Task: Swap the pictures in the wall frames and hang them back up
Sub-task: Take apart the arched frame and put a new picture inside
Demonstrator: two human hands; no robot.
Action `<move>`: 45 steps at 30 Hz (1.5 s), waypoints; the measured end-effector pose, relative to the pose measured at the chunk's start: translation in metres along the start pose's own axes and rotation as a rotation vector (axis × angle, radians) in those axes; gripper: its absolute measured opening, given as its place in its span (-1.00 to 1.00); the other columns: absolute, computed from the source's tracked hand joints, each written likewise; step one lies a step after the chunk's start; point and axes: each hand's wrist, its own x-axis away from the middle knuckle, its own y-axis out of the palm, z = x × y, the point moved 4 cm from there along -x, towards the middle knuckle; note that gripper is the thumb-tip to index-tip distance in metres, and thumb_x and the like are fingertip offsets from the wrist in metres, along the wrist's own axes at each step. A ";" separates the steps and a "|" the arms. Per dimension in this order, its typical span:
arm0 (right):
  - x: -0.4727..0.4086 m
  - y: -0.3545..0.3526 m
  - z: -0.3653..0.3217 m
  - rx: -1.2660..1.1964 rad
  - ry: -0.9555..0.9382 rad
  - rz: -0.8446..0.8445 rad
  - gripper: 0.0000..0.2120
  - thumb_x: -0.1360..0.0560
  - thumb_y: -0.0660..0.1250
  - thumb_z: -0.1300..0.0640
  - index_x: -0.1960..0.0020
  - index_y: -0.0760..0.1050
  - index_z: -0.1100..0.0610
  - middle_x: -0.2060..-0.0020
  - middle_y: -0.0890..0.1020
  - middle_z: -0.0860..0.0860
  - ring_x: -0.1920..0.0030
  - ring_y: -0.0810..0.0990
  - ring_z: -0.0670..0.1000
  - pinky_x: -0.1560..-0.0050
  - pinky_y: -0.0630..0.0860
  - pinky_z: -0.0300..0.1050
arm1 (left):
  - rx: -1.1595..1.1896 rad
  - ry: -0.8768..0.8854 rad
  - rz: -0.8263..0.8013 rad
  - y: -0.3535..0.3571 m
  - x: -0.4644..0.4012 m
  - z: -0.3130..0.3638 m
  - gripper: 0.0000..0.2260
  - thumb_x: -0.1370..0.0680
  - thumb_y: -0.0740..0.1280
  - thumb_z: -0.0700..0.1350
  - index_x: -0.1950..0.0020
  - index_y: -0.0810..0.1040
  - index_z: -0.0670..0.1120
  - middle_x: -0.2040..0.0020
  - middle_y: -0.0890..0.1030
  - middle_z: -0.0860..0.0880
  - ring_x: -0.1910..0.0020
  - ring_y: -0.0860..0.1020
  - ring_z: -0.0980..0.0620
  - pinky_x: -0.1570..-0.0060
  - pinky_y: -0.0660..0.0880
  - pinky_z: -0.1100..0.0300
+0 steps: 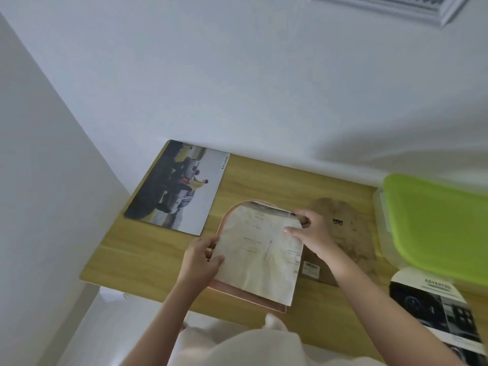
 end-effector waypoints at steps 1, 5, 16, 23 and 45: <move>-0.001 0.004 -0.001 0.014 0.004 -0.001 -0.56 -0.30 0.55 0.15 -0.13 0.51 0.03 0.09 0.57 0.02 0.15 0.54 -0.02 0.20 0.50 -0.22 | -0.015 0.007 0.005 0.000 0.000 -0.003 -0.62 -0.42 0.43 -0.22 -0.24 0.52 -0.06 -0.01 0.55 0.00 0.22 0.54 0.16 0.33 0.44 0.42; -0.002 0.018 0.007 0.110 -0.022 -0.038 -0.59 -0.25 0.52 0.13 0.02 0.50 0.32 0.21 0.52 0.18 0.28 0.44 0.02 0.27 0.41 -0.10 | -0.083 -0.006 0.036 0.005 0.013 -0.009 -0.60 -0.44 0.41 -0.21 -0.28 0.50 -0.08 -0.03 0.51 -0.02 0.18 0.52 0.17 0.24 0.42 0.43; -0.004 0.029 0.009 0.277 -0.077 0.019 -0.48 -0.40 0.45 0.01 -0.31 0.45 0.09 -0.04 0.39 0.04 -0.05 0.44 0.05 -0.01 0.40 -0.13 | -0.277 -0.055 0.104 0.012 0.017 -0.011 -0.61 -0.48 0.36 -0.11 -0.31 0.47 -0.04 -0.12 0.43 0.00 -0.17 0.38 0.01 -0.04 0.37 0.22; 0.013 0.033 0.022 0.335 -0.061 0.007 -0.46 -0.42 0.42 -0.03 -0.35 0.39 0.06 -0.12 0.38 0.08 0.09 0.45 0.00 0.09 0.38 -0.20 | -0.239 -0.061 0.086 0.008 0.016 -0.020 -0.62 -0.48 0.35 -0.12 -0.29 0.49 -0.03 -0.07 0.40 0.05 -0.12 0.44 0.00 -0.02 0.41 0.19; 0.026 0.021 0.014 0.216 -0.080 0.051 -0.51 -0.47 0.36 -0.06 -0.34 0.38 0.04 -0.17 0.38 0.07 0.06 0.52 0.00 0.02 0.48 -0.15 | -0.225 -0.022 0.063 0.012 0.012 0.005 -0.62 -0.49 0.35 -0.09 -0.29 0.43 -0.04 -0.19 0.37 -0.07 -0.24 0.32 -0.07 -0.21 0.31 0.09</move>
